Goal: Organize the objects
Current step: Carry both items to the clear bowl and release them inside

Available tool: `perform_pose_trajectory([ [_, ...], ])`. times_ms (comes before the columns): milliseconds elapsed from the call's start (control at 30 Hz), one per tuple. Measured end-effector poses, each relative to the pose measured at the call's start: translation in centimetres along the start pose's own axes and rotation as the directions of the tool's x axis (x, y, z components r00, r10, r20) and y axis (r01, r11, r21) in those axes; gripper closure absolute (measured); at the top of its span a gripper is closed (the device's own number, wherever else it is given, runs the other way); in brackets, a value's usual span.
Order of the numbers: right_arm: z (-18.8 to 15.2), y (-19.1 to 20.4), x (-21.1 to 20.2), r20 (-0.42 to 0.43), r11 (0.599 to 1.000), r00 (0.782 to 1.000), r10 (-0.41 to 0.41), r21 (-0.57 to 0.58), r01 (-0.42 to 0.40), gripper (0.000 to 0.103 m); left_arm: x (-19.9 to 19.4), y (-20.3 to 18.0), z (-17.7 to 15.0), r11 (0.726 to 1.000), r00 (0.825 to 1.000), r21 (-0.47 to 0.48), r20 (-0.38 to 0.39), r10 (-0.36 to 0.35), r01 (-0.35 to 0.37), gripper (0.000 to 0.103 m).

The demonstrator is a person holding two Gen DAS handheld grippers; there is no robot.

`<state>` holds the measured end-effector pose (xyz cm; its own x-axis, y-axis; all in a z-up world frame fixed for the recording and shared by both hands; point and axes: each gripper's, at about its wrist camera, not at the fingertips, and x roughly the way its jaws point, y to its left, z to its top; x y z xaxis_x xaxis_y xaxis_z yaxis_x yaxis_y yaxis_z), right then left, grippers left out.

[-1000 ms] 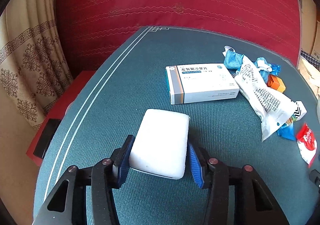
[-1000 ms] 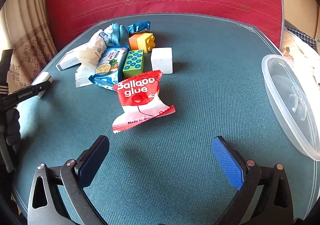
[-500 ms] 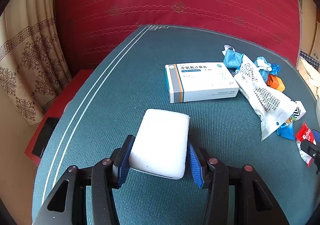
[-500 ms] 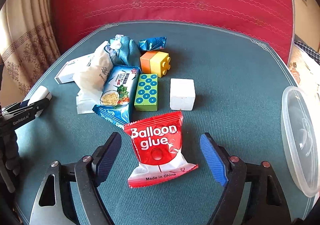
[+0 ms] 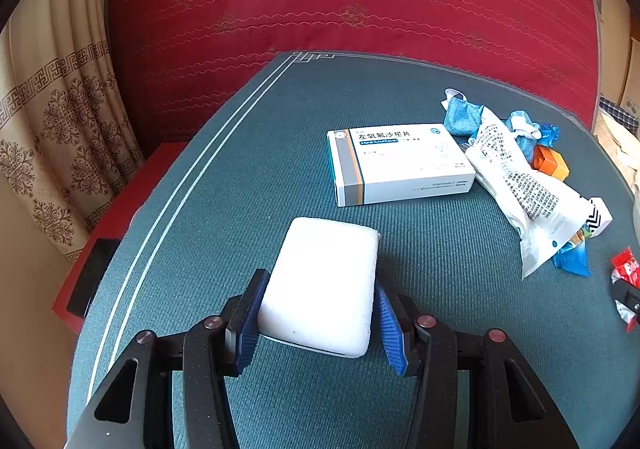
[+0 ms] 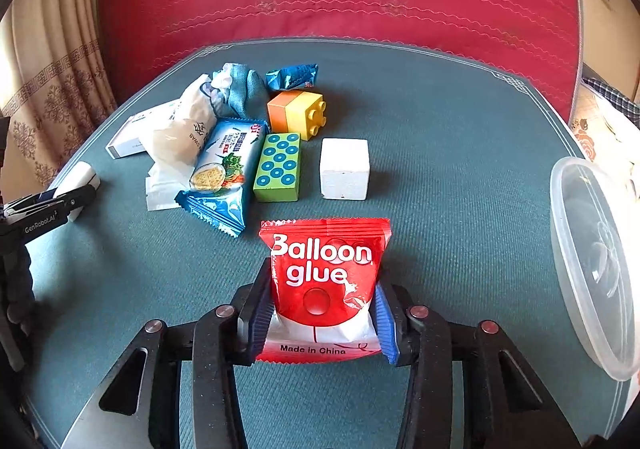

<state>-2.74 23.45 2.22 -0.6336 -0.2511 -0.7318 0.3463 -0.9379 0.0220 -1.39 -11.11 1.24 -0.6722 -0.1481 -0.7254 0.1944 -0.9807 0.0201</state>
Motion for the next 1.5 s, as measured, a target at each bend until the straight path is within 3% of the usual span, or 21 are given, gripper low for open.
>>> perform_pose_trajectory([
  [400,-1.1,-6.1,-4.5,0.074,0.991,0.996,-0.056,0.127,0.046,0.058,-1.3,-3.1,-0.9,0.998,0.999,0.054,-0.020,-0.038,0.039,0.050],
  [767,-1.6,-14.7,-7.6,0.103,0.950,0.977,-0.184,0.272,0.151,0.058,-3.8,-8.7,-0.6,0.985,0.993,0.122,-0.009,-0.118,0.118,0.050],
  [1133,-3.2,-22.4,-8.7,0.079,0.893,0.949,-0.304,0.370,0.255,0.057,-4.9,-15.3,0.1,0.957,0.980,0.213,-0.012,-0.197,0.195,0.050],
  [1233,-3.4,-23.2,-8.5,0.076,0.889,0.946,-0.316,0.372,0.267,0.055,-5.2,-17.2,0.3,0.947,0.975,0.236,-0.014,-0.222,0.219,0.050],
  [1333,-3.8,-23.7,-8.6,0.080,0.884,0.937,-0.339,0.369,0.288,0.045,-5.5,-19.0,0.5,0.934,0.969,0.263,-0.014,-0.246,0.241,0.050],
  [1500,-4.4,-24.1,-9.0,0.103,0.875,0.925,-0.366,0.377,0.304,0.044,-5.9,-22.3,0.8,0.910,0.957,0.305,-0.020,-0.289,0.281,0.050],
])
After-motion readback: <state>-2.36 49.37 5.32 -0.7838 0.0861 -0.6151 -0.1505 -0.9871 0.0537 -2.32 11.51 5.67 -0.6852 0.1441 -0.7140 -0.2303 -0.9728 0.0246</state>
